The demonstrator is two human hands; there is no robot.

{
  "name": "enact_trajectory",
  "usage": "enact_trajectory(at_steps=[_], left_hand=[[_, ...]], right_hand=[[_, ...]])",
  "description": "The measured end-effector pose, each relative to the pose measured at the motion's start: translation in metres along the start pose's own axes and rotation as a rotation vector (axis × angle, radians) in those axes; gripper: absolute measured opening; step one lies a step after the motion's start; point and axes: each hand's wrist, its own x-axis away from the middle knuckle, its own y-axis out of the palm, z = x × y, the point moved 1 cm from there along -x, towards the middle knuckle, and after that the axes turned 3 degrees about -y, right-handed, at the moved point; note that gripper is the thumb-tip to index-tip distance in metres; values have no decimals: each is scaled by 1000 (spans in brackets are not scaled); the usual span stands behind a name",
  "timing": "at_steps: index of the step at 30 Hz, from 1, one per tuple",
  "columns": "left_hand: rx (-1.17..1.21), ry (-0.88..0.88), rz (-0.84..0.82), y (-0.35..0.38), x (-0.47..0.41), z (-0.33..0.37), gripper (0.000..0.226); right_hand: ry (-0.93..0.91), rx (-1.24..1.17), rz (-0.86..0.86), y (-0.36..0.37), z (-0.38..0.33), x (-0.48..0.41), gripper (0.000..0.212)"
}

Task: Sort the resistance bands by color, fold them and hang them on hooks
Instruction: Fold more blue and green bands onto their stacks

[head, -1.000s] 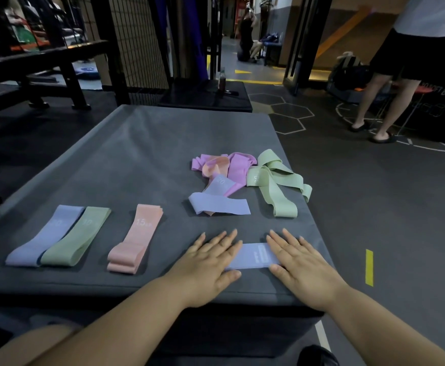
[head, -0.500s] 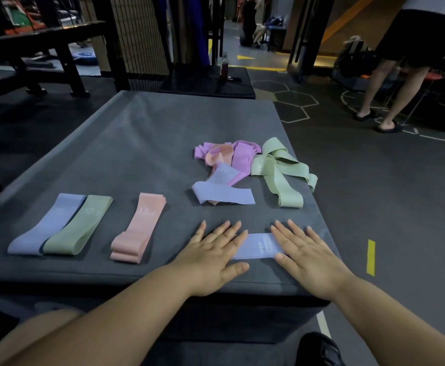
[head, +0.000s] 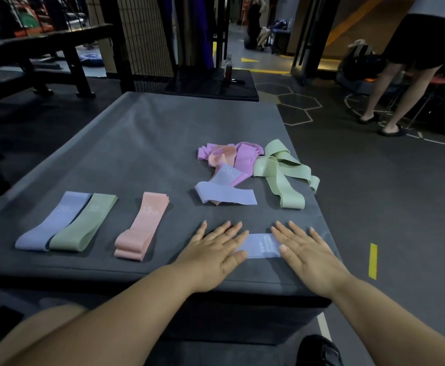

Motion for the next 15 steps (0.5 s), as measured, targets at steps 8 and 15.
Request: enact_trajectory(at_steps=[8,15], left_hand=[[322,-50,194,-2,-6,-9,57],[247,-246,345,-14,2,-12,49]], right_hand=[[56,-111,110,-10,3,-13,39],[123,-133,183,-20,4,-14,33]])
